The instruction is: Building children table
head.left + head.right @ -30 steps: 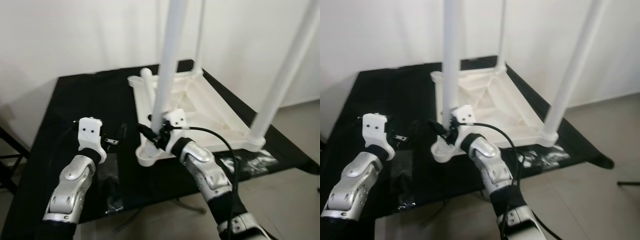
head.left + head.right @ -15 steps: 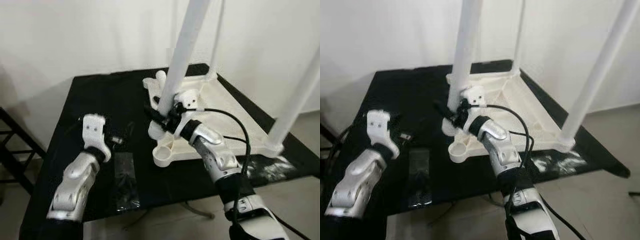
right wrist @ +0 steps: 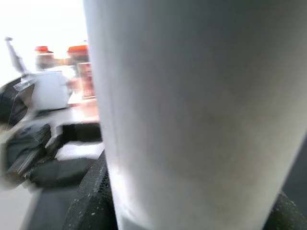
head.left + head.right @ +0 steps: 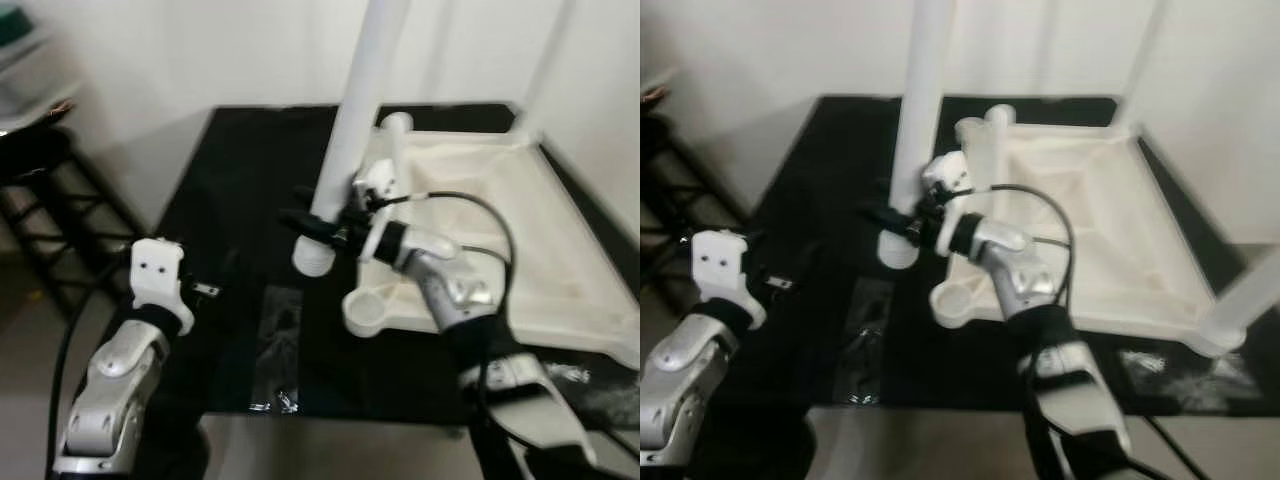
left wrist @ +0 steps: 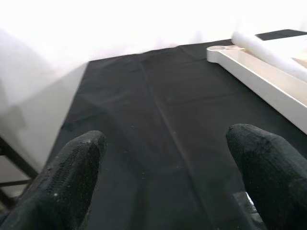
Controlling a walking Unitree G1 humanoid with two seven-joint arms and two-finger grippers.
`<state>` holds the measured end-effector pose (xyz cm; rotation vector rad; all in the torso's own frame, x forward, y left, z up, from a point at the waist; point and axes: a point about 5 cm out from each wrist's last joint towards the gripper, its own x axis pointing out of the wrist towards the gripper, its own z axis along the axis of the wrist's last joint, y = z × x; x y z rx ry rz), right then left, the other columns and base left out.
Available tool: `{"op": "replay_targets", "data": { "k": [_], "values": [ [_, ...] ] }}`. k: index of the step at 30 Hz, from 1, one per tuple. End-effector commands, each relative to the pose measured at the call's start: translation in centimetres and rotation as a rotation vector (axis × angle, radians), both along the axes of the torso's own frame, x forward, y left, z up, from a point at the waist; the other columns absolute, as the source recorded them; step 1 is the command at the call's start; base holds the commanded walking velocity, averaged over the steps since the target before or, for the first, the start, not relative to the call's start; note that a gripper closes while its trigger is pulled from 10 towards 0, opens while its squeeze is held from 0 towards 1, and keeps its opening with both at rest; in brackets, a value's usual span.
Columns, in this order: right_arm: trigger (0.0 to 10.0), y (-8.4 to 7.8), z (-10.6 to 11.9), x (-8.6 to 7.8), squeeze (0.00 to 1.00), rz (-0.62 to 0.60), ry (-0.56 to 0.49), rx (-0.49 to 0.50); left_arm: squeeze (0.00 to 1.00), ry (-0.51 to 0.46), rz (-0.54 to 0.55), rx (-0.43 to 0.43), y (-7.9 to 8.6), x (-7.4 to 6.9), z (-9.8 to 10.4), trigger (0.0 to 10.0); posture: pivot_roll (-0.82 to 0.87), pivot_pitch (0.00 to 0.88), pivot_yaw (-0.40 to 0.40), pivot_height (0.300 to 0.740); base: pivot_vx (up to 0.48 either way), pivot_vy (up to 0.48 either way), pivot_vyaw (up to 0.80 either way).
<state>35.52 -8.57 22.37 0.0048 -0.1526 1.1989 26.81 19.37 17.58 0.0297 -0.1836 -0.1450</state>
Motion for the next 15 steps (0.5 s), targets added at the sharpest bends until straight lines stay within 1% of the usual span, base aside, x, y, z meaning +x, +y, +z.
{"op": "replay_targets", "data": {
  "k": [1,2,3,4,6,7,9,10,11,13,14,15],
  "values": [
    [10.0,0.4,0.4,-0.6,0.0,0.096,-0.013,-0.013,0.0,0.006,0.017,-0.004,0.3,-0.3,0.2,10.0,0.01,0.168,0.04,0.74,0.0,0.0,0.0],
    [10.0,0.4,0.4,-0.6,0.0,0.096,-0.013,-0.013,0.0,0.006,0.017,-0.004,0.3,-0.3,0.2,10.0,0.01,0.168,0.04,0.74,0.0,0.0,0.0],
    [10.0,0.2,0.4,-1.1,0.0,0.191,-0.023,-0.067,0.0,0.006,0.003,0.012,0.0,-0.8,0.2,10.0,0.01,0.194,0.045,0.74,0.0,0.0,0.0],
    [10.0,0.0,0.3,-1.3,0.0,0.256,-0.028,-0.105,0.0,0.008,-0.01,0.023,-0.4,-1.1,0.2,10.0,0.01,0.196,0.045,0.74,0.0,0.0,0.0],
    [10.0,-0.7,0.5,-1.1,0.0,0.328,-0.045,-0.179,0.0,0.017,-0.026,0.051,-0.6,-1.9,0.2,10.0,0.02,0.209,0.043,0.74,0.0,0.0,0.0],
    [10.0,-0.8,0.7,-1.0,0.0,0.335,-0.051,-0.19,0.0,0.022,-0.026,0.063,-0.6,-2.2,0.2,10.0,0.02,0.212,0.043,0.74,0.0,0.0,0.0],
    [10.0,-0.8,0.7,-1.0,0.0,0.335,-0.051,-0.19,0.0,0.022,-0.026,0.063,-0.6,-2.2,0.2,10.0,0.02,0.212,0.043,0.74,0.0,0.0,0.0],
    [10.0,-1.0,1.0,-0.6,0.0,0.328,-0.064,-0.206,0.0,0.03,-0.029,0.078,-0.6,-2.4,0.2,10.0,0.03,0.22,0.044,0.74,0.0,0.0,0.0],
    [10.0,-1.1,1.4,-0.2,0.0,0.311,-0.079,-0.211,0.0,0.032,-0.039,0.071,-0.7,-2.6,0.3,10.0,0.03,0.227,0.045,0.74,0.0,0.0,0.0],
    [10.0,-1.1,1.4,-0.2,0.0,0.311,-0.079,-0.211,0.0,0.032,-0.039,0.071,-0.7,-2.6,0.3,10.0,0.03,0.227,0.045,0.74,0.0,0.0,0.0],
    [10.0,-1.1,2.0,0.1,0.0,0.3,-0.093,-0.211,0.0,0.046,-0.047,0.07,-0.9,-2.7,0.3,10.0,0.02,0.237,0.048,0.74,0.0,-0.435,0.0],
    [10.0,-1.1,2.0,0.1,0.0,0.3,-0.093,-0.211,0.0,0.046,-0.047,0.07,-0.9,-2.7,0.3,10.0,0.02,0.237,0.048,0.74,0.0,-0.435,0.0]
  ]
}}
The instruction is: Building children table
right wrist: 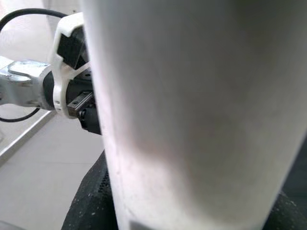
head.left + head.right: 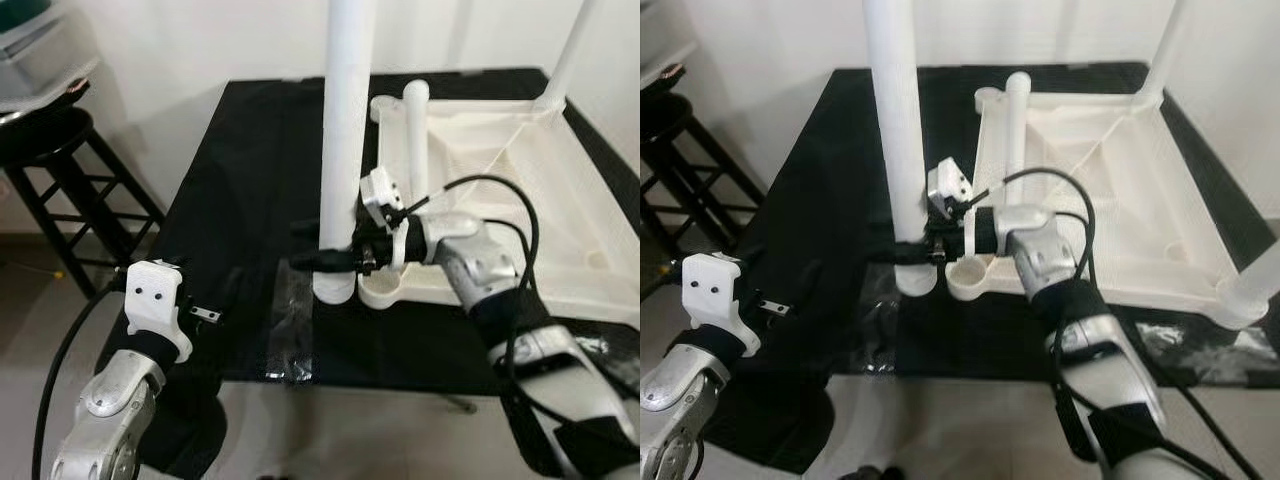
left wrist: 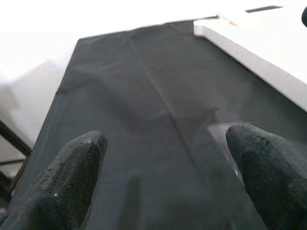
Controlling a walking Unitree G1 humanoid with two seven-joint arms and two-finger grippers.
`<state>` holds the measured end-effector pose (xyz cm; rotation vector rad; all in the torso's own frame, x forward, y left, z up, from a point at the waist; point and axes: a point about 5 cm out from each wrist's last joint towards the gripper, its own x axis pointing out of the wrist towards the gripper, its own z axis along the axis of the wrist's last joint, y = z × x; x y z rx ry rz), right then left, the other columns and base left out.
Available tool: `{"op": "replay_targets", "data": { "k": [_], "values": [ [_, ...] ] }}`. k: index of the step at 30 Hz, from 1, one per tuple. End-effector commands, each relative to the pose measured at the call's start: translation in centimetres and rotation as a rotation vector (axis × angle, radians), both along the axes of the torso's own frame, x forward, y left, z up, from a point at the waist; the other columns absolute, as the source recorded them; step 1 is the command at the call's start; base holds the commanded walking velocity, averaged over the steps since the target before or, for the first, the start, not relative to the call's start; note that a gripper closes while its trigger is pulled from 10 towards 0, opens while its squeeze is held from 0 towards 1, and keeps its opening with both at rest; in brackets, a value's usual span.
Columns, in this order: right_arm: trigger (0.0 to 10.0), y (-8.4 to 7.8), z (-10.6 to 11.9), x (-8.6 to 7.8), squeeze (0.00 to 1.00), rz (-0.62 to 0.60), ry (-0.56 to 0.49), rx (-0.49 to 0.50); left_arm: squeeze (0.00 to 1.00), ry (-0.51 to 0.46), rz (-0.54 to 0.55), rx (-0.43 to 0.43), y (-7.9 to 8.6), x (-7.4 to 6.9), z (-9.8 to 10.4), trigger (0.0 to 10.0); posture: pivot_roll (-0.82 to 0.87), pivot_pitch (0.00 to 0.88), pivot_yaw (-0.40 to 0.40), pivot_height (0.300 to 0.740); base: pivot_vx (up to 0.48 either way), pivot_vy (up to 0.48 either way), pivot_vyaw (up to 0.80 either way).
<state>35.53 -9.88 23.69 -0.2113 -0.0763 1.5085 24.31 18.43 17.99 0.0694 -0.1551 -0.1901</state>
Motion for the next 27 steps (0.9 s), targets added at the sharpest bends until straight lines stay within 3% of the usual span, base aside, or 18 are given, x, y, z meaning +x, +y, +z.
{"op": "replay_targets", "data": {
  "k": [1,7,18,23,27],
  "values": [
    [10.0,0.3,1.3,0.3,0.0,0.006,-0.038,0.03,0.0,0.026,-0.006,0.027,0.0,-0.2,-0.1,10.0,0.02,0.247,0.049,0.74,0.0,-0.435,0.0],
    [10.0,0.9,2.5,0.4,0.0,0.01,-0.058,0.081,0.0,0.055,0.009,0.018,0.4,-0.4,-0.4,10.0,0.03,0.255,0.045,0.74,0.0,-0.435,0.0],
    [10.0,2.9,4.1,1.2,0.0,-0.08,-0.099,0.222,0.0,0.049,0.049,0.056,0.3,-0.1,0.2,10.0,0.03,0.25,0.019,0.74,0.0,0.0,0.0],
    [10.0,3.0,4.1,1.0,0.0,-0.083,-0.096,0.233,0.0,0.049,0.067,0.032,0.6,0.4,0.2,10.0,0.01,0.238,0.022,0.74,0.0,0.0,0.0],
    [10.0,3.5,2.8,0.6,0.0,-0.044,-0.099,0.154,0.0,0.051,0.072,0.03,0.8,0.9,0.3,10.0,0.0,0.234,0.024,0.74,0.0,0.0,0.0]
  ]
}}
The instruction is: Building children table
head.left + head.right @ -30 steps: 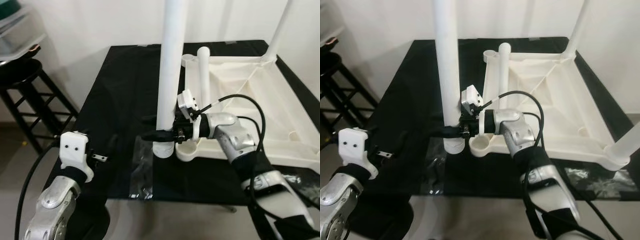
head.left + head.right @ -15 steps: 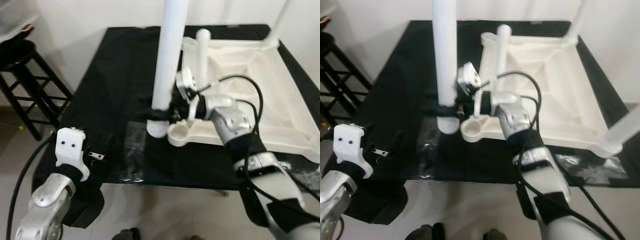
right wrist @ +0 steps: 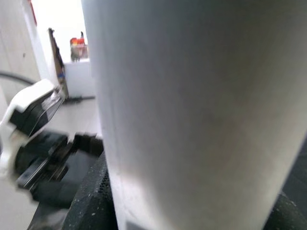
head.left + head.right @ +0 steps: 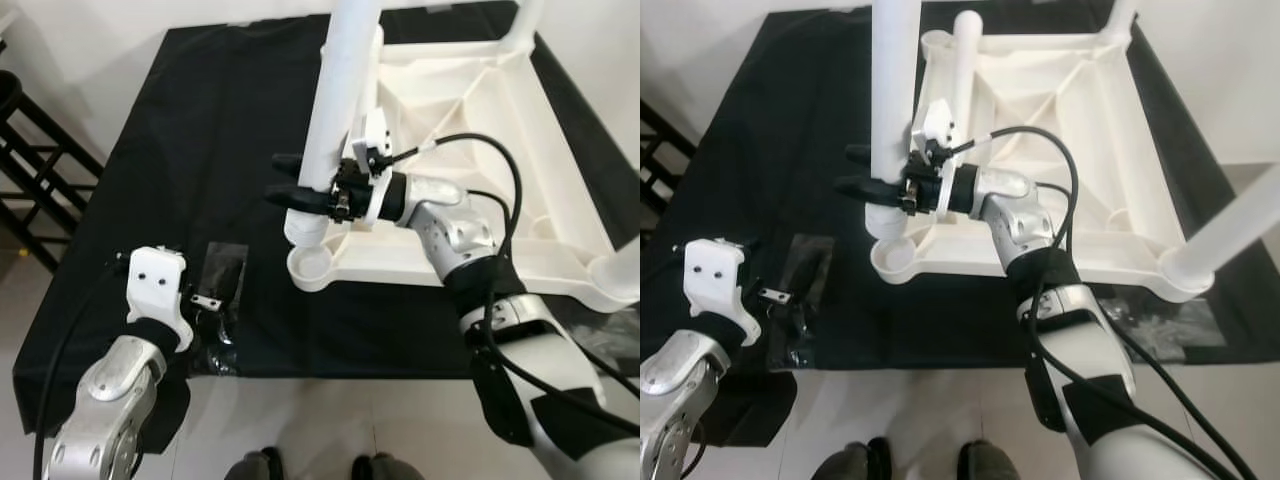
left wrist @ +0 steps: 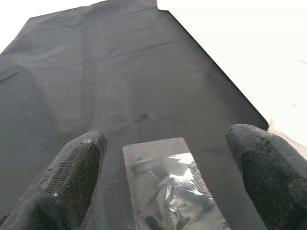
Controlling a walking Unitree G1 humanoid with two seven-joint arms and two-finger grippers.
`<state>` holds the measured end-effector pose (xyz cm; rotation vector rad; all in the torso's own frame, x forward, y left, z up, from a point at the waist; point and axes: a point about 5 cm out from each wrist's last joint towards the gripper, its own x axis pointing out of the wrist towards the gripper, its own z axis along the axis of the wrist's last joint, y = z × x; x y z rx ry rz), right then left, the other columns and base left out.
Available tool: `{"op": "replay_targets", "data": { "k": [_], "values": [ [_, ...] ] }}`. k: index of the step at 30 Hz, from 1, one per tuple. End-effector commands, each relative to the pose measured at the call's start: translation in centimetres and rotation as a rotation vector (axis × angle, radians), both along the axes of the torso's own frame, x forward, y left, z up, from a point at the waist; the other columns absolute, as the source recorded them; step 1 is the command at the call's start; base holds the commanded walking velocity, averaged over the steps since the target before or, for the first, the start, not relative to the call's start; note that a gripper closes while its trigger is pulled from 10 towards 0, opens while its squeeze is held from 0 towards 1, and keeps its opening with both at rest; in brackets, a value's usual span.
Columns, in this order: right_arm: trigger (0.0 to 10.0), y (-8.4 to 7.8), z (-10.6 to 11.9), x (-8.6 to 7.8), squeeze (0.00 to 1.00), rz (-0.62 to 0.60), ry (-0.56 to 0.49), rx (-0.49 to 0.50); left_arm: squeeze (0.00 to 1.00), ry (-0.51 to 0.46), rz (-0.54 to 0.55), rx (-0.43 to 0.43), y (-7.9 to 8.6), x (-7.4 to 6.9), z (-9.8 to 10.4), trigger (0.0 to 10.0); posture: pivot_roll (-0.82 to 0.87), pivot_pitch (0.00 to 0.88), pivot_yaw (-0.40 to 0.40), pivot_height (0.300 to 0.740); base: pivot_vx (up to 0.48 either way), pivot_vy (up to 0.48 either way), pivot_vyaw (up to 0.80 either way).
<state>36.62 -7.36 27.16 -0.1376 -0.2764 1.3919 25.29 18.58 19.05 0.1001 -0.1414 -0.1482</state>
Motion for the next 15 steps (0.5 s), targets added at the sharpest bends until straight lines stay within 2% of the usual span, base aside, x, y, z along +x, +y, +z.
{"op": "replay_targets", "data": {
  "k": [1,2,4,15],
  "values": [
    [10.0,1.4,-1.5,-0.6,0.0,0.071,-0.018,-0.093,0.0,0.038,0.036,0.002,0.8,0.1,-0.7,10.0,0.0,0.231,0.023,0.74,0.0,0.0,0.0],
    [10.0,1.4,-1.5,-0.6,0.0,0.071,-0.018,-0.093,0.0,0.038,0.036,0.002,0.8,0.1,-0.7,10.0,0.0,0.231,0.023,0.74,0.0,0.0,0.0],
    [10.0,2.0,-2.3,-0.6,0.0,0.11,-0.019,-0.163,0.0,0.03,0.055,0.014,1.1,0.2,-0.6,10.0,0.01,0.225,0.017,0.74,0.0,0.0,0.0],
    [10.0,2.4,-2.2,0.2,0.0,0.114,-0.001,-0.231,0.0,0.02,0.091,0.031,1.1,-0.4,-0.4,10.0,0.02,0.259,-0.014,0.74,0.0,0.0,0.0]
  ]
}}
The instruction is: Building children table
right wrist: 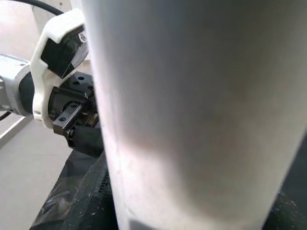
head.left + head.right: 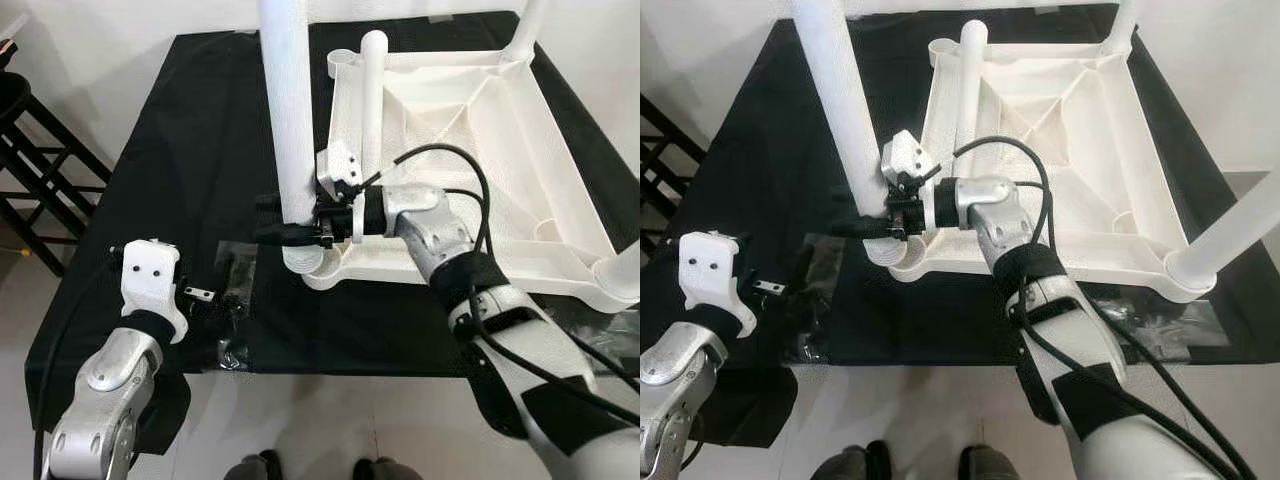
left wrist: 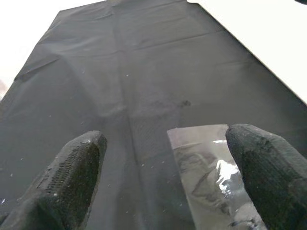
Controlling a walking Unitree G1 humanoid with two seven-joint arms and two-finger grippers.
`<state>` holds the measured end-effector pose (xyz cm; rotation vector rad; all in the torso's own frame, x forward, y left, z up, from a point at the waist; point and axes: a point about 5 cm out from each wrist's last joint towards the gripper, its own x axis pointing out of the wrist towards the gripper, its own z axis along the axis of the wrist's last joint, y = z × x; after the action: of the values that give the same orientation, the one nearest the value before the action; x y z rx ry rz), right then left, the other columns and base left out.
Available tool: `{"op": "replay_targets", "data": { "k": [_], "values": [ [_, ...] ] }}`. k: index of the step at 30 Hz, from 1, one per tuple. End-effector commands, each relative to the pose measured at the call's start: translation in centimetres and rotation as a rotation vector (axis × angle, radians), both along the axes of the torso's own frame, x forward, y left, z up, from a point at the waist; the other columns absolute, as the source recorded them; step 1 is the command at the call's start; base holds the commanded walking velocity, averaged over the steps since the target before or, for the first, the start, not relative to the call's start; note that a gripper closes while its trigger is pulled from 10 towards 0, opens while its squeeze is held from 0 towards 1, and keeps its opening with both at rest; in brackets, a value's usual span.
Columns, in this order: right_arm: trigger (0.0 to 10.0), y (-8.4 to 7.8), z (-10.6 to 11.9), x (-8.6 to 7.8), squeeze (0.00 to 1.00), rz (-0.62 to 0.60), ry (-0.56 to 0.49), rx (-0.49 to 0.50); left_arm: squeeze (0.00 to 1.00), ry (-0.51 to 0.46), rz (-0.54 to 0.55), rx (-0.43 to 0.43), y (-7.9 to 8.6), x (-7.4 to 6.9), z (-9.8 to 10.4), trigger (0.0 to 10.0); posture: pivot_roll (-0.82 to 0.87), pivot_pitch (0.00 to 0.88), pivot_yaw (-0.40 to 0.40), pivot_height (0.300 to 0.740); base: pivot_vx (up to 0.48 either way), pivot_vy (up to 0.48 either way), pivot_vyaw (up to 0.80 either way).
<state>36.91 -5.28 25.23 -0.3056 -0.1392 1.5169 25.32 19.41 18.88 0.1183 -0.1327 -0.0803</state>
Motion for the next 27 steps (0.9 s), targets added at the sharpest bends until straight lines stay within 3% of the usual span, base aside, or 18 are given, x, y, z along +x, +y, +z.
{"op": "replay_targets", "data": {
  "k": [1,6,13,19,27],
  "values": [
    [10.0,0.0,-0.3,0.0,0.0,0.024,0.02,-0.026,0.0,0.015,0.023,0.015,0.2,-0.7,-0.2,10.0,0.02,0.272,-0.017,0.74,0.0,0.0,0.0],
    [10.0,-0.9,-0.1,-0.2,0.0,0.074,0.075,-0.016,0.0,0.02,0.025,0.006,0.2,-1.2,-0.3,10.0,0.02,0.292,-0.021,0.74,0.0,0.0,0.0],
    [10.0,-2.5,0.5,-0.6,0.0,0.192,0.19,0.088,0.0,0.027,0.026,-0.011,0.2,-2.0,-0.3,10.0,0.03,0.32,-0.025,0.74,0.0,0.0,0.0],
    [10.0,-2.7,0.5,-0.6,0.0,0.197,0.202,0.097,0.0,0.026,0.025,-0.013,0.2,-2.1,-0.2,10.0,0.03,0.327,-0.021,0.74,0.0,0.0,0.0],
    [10.0,-4.0,0.1,0.1,0.0,0.11,0.201,0.093,0.0,0.033,0.013,-0.018,0.1,-3.1,-0.2,10.0,0.04,0.339,-0.009,0.74,0.0,0.0,0.0]
  ]
}}
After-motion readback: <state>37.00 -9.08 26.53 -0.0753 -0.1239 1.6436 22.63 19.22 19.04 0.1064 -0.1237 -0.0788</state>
